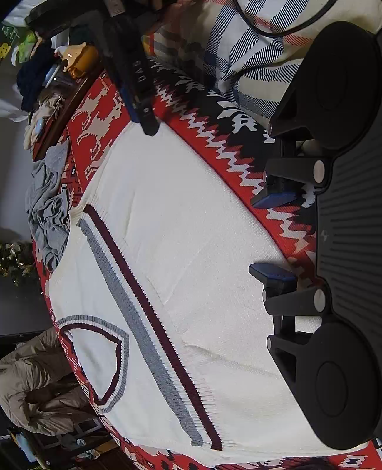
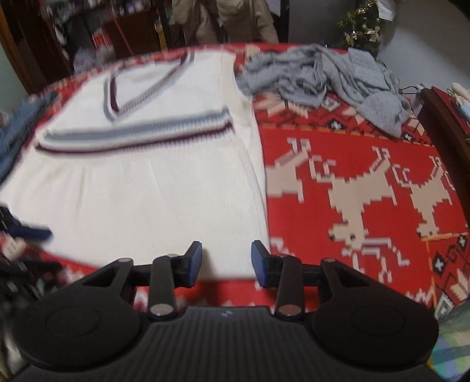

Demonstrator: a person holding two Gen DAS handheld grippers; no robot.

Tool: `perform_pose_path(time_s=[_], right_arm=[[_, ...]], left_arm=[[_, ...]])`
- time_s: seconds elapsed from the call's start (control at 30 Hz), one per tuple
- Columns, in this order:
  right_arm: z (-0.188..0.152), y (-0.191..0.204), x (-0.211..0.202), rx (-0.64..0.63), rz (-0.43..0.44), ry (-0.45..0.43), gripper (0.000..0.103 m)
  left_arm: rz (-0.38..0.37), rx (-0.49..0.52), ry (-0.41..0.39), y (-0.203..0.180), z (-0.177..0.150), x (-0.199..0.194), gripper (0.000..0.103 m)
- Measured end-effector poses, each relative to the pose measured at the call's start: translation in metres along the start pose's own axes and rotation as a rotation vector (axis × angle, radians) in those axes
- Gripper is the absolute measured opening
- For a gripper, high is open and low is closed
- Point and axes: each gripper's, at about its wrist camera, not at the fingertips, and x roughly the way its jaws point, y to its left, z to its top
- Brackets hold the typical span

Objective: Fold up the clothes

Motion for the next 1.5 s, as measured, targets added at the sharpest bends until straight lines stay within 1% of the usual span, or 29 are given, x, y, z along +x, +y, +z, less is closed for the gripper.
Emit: perform_pose_path(time_s=[0.1,0.27,0.33,0.47,0.57,0.63,0.7,0.73,0.77,0.8,0.83,0.87,0.9,0.97,1.03,1.33,1.4,1.5], right_arm=[[-0.003,0.003,-0.004,-0.009,-0.002,0.014,0.04],[-0.001,0.022,-0.022,-0.084,0.068,-0.079,0.04],[0.003,0.034,-0.018,-0.119,0.079,-0.091,0.04],[0.0,0.051,0.003,-0.168,0.064,-0.026,0.04],[-0.003,0.05,0.002,-0.158,0.071,-0.011,0.04],[-0.004,0.045,-0.002,-0.132,0.086,-0.025,0.04],[-0.003,0.042,-0.006,-0.12,0.098,-0.056,0.04],[-0.003,0.042,-0.009,-0.117,0.106,-0.071,0.04],[-0.002,0.041,-0.01,-0.117,0.113,-0.08,0.04],[-0.001,0.04,-0.011,-0.12,0.12,-0.082,0.04],[0.0,0.04,-0.012,-0.123,0.127,-0.085,0.04],[0.0,0.039,-0.011,-0.125,0.133,-0.082,0.04],[-0.001,0.038,-0.009,-0.123,0.137,-0.078,0.04],[-0.001,0.036,-0.006,-0.116,0.147,-0.075,0.04],[-0.002,0.033,-0.005,-0.108,0.158,-0.079,0.04],[-0.002,0.023,-0.002,-0.073,0.182,-0.074,0.04],[-0.001,0.024,-0.002,-0.077,0.184,-0.075,0.04],[-0.001,0.025,-0.002,-0.082,0.183,-0.075,0.04]], left_arm=[[0.002,0.003,0.0,0.0,0.0,0.0,0.041],[-0.001,-0.002,-0.001,0.001,0.0,0.0,0.041],[-0.005,-0.012,-0.002,0.003,0.0,0.0,0.041],[-0.009,-0.042,-0.005,0.007,0.001,-0.001,0.041],[0.008,-0.058,-0.004,0.009,0.001,-0.003,0.041],[0.03,-0.072,-0.004,0.012,0.001,-0.005,0.041],[0.073,-0.117,-0.013,0.023,0.001,-0.012,0.041],[0.086,-0.158,-0.018,0.032,0.0,-0.017,0.041],[0.096,-0.206,-0.023,0.042,0.0,-0.022,0.038],[0.11,-0.253,-0.028,0.052,-0.001,-0.028,0.028],[0.13,-0.29,-0.029,0.062,-0.002,-0.032,0.023],[0.153,-0.313,-0.025,0.07,-0.003,-0.035,0.016],[0.173,-0.326,-0.01,0.076,-0.005,-0.035,0.012],[0.187,-0.35,0.038,0.086,-0.009,-0.03,0.007],[0.186,-0.37,0.083,0.091,-0.013,-0.025,0.007],[0.18,-0.375,0.204,0.093,-0.02,-0.031,0.007],[0.187,-0.385,0.191,0.097,-0.02,-0.039,0.007],[0.238,-0.398,0.157,0.11,-0.018,-0.051,0.007]])
